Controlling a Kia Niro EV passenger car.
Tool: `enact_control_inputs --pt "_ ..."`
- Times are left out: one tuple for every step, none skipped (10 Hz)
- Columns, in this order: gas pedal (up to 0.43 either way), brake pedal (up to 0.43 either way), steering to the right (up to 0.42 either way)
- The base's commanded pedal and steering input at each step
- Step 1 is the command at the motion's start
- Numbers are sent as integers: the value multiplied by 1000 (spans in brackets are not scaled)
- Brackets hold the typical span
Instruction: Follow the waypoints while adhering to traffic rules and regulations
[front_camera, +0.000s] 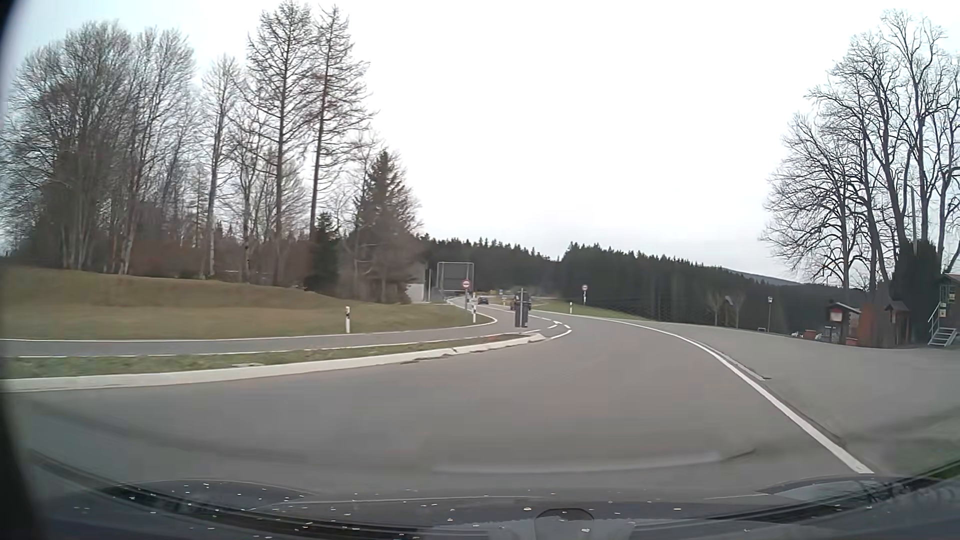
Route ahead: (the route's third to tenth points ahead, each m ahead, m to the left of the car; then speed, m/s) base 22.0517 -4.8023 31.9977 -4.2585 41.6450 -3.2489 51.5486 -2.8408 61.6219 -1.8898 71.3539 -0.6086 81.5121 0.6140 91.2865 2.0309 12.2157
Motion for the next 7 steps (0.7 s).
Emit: enact_control_inputs --pt "130 0 116" --pt "130 0 106" --pt "130 0 95" --pt "150 0 88" --pt "177 0 76" --pt "177 0 49" --pt "228 0 21"
